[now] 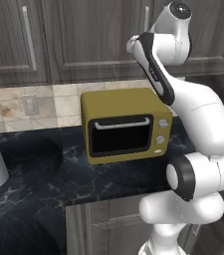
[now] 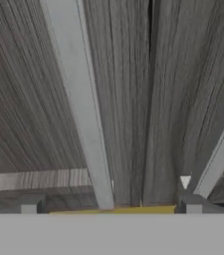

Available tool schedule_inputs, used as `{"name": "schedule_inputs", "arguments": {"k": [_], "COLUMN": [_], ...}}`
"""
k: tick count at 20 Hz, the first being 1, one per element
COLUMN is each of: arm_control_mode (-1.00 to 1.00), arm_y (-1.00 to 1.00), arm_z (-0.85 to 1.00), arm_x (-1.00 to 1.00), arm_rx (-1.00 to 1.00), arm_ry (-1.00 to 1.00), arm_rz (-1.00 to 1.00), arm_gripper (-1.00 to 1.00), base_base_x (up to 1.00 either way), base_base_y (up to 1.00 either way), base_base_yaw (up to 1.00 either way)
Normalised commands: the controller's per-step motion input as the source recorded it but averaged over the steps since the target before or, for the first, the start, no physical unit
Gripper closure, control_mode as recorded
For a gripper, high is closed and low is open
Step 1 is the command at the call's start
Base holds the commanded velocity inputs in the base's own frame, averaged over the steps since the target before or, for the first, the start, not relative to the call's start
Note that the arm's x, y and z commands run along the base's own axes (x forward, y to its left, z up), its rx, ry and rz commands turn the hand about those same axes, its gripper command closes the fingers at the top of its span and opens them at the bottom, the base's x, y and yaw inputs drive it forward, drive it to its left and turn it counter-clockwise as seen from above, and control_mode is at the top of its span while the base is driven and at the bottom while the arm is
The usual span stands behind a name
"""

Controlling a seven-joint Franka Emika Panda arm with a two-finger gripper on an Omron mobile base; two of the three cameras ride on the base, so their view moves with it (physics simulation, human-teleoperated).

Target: Move the bowls from the cabinet to the plates on the dining table.

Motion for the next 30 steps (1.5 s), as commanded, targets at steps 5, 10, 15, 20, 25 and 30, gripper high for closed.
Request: {"name": "schedule_inputs", "arguments": {"k": [5,10,15,20,25,30], "arm_control_mode": [-1.00,-1.00,-1.00,-1.00,-1.00,-1.00], "arm_y": [0.00,0.00,0.00,0.00,0.00,0.00], "arm_z": [-0.17,-0.10,-0.02,0.00,0.00,0.00], "arm_x": [0.40,0.36,0.33,0.00,0.00,0.00], "arm_rx": [0.00,0.00,0.00,0.00,0.00,0.00], "arm_ry": [0.00,0.00,0.00,0.00,0.00,0.00], "arm_rz": [0.00,0.00,0.00,0.00,0.00,0.00], "arm_gripper": [-1.00,-1.00,-1.00,-1.00,1.00,1.00], "base_base_x": [0.00,0.00,0.00,0.00,0.00,0.00], "base_base_y": [0.00,0.00,0.00,0.00,0.00,0.00], "base_base_yaw": [0.00,0.00,0.00,0.00,0.00,0.00]}}
